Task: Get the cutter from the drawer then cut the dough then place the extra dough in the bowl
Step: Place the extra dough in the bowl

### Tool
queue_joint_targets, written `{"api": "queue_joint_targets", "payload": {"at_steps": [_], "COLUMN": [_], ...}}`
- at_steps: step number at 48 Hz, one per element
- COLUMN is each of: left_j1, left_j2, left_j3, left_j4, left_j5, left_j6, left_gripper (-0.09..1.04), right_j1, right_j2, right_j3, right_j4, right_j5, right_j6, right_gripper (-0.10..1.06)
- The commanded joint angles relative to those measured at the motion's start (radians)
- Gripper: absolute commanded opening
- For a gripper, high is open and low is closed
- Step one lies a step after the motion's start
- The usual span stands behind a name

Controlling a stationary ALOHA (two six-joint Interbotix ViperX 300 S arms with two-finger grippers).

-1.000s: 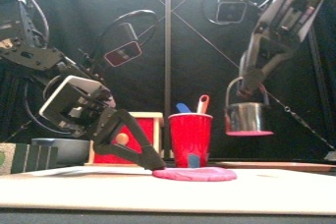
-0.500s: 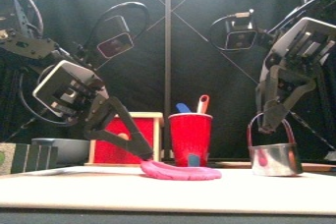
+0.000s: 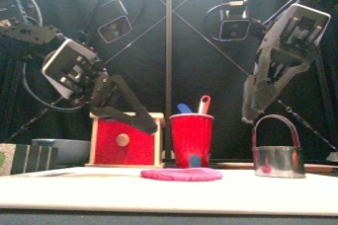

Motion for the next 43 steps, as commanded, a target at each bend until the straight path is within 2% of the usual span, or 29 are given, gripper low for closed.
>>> {"api": "queue_joint_targets", "payload": {"at_steps": [1, 5, 10, 21, 30, 35, 43], "left_j1": [0.040, 0.061, 0.067, 0.067, 0.080, 0.080, 0.077], "left_j2": [-0.017, -0.008, 0.021, 0.100, 0.110, 0.118, 0.133], "left_j3": [-0.078, -0.126, -0.169, -0.218, -0.221, -0.221, -0.219], "left_j4": [0.000, -0.002, 0.002, 0.043, 0.049, 0.049, 0.049], "left_j5": [0.138, 0.252, 0.319, 0.350, 0.351, 0.351, 0.354], "left_j6": [0.009, 0.009, 0.009, 0.009, 0.009, 0.009, 0.009], "left_gripper": [0.85, 0.94, 0.95, 0.95, 0.95, 0.93, 0.82], "right_j1": [-0.005, -0.006, -0.008, -0.005, 0.000, 0.000, 0.000], "right_j2": [-0.015, -0.015, -0.012, 0.005, 0.011, 0.012, 0.014], "right_j3": [-0.021, -0.021, -0.020, -0.012, -0.014, -0.012, -0.012], "right_j4": [-0.003, -0.003, -0.003, -0.003, -0.003, -0.003, 0.002], "right_j5": [-0.020, -0.028, -0.029, -0.029, -0.029, -0.029, -0.029], "right_j6": [-0.002, -0.002, -0.002, -0.003, -0.002, -0.002, -0.002], "right_gripper": [0.80, 0.80, 0.80, 0.80, 0.80, 0.80, 0.80]}}
